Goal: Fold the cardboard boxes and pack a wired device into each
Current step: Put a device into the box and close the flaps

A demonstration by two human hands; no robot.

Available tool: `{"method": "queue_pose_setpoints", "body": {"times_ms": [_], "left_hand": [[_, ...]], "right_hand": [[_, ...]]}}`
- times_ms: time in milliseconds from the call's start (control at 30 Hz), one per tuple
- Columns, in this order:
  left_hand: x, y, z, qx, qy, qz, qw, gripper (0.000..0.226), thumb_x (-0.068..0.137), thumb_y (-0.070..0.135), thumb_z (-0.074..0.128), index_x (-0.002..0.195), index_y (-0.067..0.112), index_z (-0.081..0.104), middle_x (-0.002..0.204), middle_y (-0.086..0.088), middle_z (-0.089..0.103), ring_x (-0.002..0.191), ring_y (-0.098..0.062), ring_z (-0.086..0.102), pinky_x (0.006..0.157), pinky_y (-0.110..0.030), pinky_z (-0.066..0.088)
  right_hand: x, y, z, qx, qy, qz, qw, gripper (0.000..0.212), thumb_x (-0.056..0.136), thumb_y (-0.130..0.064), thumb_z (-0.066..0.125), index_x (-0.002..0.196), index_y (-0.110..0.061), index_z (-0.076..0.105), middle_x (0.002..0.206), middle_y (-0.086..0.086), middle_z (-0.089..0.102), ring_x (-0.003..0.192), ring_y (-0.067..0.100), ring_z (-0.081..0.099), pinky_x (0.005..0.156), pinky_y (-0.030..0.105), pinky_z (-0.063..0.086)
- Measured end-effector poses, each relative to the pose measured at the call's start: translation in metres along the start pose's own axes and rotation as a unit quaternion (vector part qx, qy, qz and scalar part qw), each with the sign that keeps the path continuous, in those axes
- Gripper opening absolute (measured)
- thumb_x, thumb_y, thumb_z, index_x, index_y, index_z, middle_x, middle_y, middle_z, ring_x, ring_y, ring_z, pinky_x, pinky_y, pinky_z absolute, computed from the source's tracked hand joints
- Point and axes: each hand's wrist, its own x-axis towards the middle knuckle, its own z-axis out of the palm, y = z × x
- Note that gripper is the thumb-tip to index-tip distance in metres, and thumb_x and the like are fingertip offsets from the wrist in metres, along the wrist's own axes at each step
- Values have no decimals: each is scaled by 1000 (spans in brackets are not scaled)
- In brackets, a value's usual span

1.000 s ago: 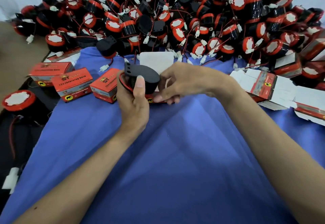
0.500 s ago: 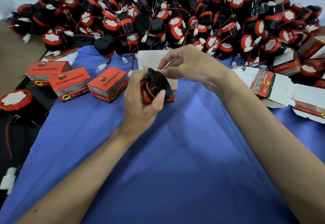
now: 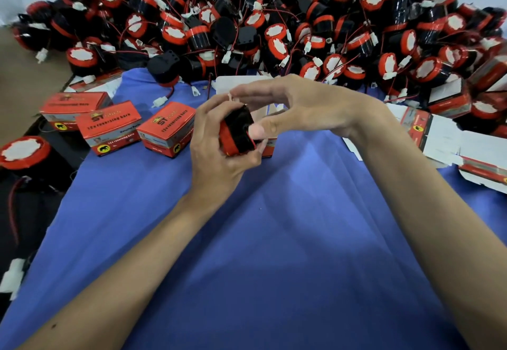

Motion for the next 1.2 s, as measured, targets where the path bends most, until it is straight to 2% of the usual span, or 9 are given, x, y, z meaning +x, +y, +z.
{"method": "queue_pose_setpoints", "body": {"times_ms": [133,233,333,500,600,800,1033,1133,1200], "left_hand": [[3,-2,-3,11,0,18,1000,54,65,26,73,115,15,56,121,-31,47,116,-3,45,100,-15,34],[6,0,-4,45,17,21,999,61,71,36,71,116,-3,58,119,-29,52,114,-16,48,101,-19,35],[6,0,-4,56,40,2,998,68,72,36,71,122,-7,53,122,-15,55,115,-17,50,101,-23,40],[1,-4,-5,-3,53,-55,997,86,62,32,82,133,27,35,136,-9,51,126,-20,51,102,-47,45],[1,-6,-6,-34,47,-58,997,95,65,45,85,139,34,27,141,-10,50,131,-21,48,101,-53,45],[1,-13,-7,-20,7,-51,998,106,75,25,83,151,19,10,149,-7,43,136,-19,43,106,-50,42],[4,-8,-7,86,-5,43,995,83,73,31,80,139,5,36,136,-17,35,127,-27,40,106,-24,35],[7,-14,-7,123,-27,-30,992,70,71,32,78,129,3,52,139,-21,28,135,-21,24,114,-35,26],[7,-20,-6,106,-62,-99,987,59,73,25,78,126,15,54,146,-15,24,141,-22,20,115,-29,22]], "right_hand": [[1,-3,7,-64,5,-7,998,68,71,-35,77,132,-25,49,125,-21,54,112,-17,46,86,4,40],[6,-5,13,-210,51,-34,976,93,70,-38,82,147,-21,33,144,-12,43,127,-4,38,97,3,32],[13,-5,24,-327,77,-68,939,102,72,-36,80,151,-18,19,149,-1,35,136,12,32,109,19,28],[19,3,26,-401,109,-49,908,103,69,-48,78,150,-19,22,150,-2,32,137,19,30,108,43,35],[21,6,24,-361,111,-62,924,104,68,-44,81,150,-15,24,150,-2,31,137,17,29,112,31,28],[22,9,20,-307,149,-105,934,82,69,-36,82,137,-13,44,129,0,47,113,8,44,91,2,27],[15,11,9,-254,224,-98,936,47,75,-27,78,115,-10,62,106,1,63,92,8,55,79,6,39],[16,13,5,-265,232,-75,933,48,75,-29,77,115,-9,61,107,1,62,91,7,53,78,2,37],[17,15,7,-278,231,-73,929,47,74,-29,77,113,-7,61,107,4,62,93,12,55,80,9,40]]}}
